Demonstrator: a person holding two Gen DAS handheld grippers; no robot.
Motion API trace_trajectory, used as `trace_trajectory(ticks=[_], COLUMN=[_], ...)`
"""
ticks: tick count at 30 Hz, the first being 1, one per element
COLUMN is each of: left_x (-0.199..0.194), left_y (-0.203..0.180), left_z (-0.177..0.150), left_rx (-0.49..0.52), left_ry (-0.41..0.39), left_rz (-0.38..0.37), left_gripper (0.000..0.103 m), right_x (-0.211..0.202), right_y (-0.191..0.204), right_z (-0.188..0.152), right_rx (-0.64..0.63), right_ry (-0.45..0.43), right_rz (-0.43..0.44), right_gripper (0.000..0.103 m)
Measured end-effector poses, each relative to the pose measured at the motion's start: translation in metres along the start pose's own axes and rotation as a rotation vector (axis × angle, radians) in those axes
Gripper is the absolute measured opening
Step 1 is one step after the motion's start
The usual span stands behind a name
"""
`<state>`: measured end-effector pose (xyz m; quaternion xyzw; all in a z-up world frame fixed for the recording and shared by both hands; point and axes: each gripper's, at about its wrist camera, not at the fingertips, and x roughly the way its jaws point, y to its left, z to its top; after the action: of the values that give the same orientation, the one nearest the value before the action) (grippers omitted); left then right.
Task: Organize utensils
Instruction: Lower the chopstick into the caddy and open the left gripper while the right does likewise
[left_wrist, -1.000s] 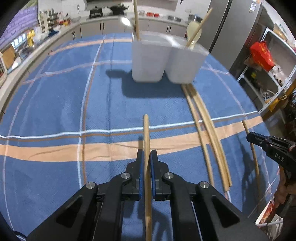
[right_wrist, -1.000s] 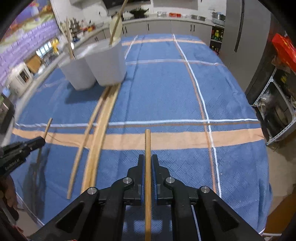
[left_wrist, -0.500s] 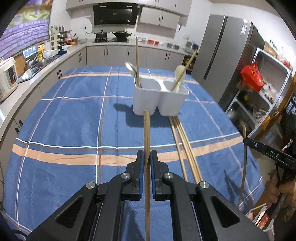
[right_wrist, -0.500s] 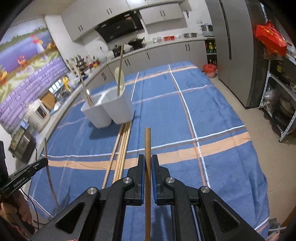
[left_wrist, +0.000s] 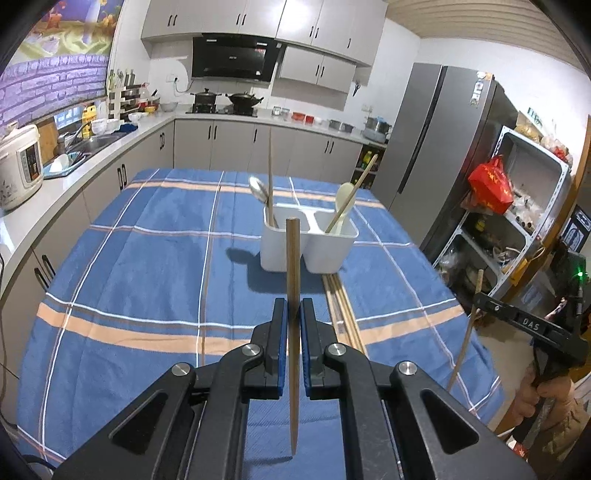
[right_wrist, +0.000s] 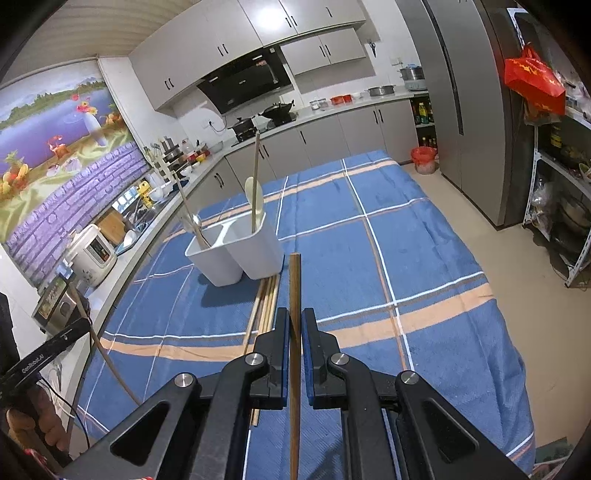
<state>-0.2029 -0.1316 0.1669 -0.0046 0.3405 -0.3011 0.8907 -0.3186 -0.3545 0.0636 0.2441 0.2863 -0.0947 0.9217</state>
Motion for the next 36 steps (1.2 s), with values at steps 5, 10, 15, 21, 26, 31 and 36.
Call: trace_trajectory(ticks=[5, 10, 15, 21, 26, 31, 36], left_x=[-0.011, -0.014, -0.006, 0.018, 0.053, 0.105, 0.16], left_y=[-0.003, -0.003, 0.0, -0.003, -0.01, -0.011, -0.01], left_z=[0.013, 0.037, 0.076, 0.138, 0.182, 0.205, 0.207], left_rx=[-0.003, -0.003, -0.016, 0.009, 0.036, 0.065, 0.089], left_ry=[-0.043, -0.087, -0.138, -0.222, -0.276, -0.278, -0.196], left_rz=[-0.021, -0.045, -0.074, -0.067, -0.06, -0.026, -0.017], left_gripper=[0.006, 0.006, 0.006, 0.006, 0.006, 0.006, 0.006], right_x=[-0.005, -0.005, 0.002, 0.025, 0.051, 0.091, 0.135], right_y=[0.007, 0.017, 0.035, 0.066, 0.091, 0.1, 0.097], right_z=[0.012, 0.034, 0.069, 0.13, 0.171, 0.192, 0.194], right_rx=[-0.012, -0.025, -0.035, -0.031, -0.058, -0.078, -0.067], right_ry=[-0.034, -0.075, -0.131, -0.232, -0.321, -0.376, -0.305], right_rz=[0.002, 0.024, 0.051, 0.092, 0.05, -0.064, -0.105], right_gripper=[0.007, 0.007, 0.007, 0.007, 0.007, 0.007, 0.007])
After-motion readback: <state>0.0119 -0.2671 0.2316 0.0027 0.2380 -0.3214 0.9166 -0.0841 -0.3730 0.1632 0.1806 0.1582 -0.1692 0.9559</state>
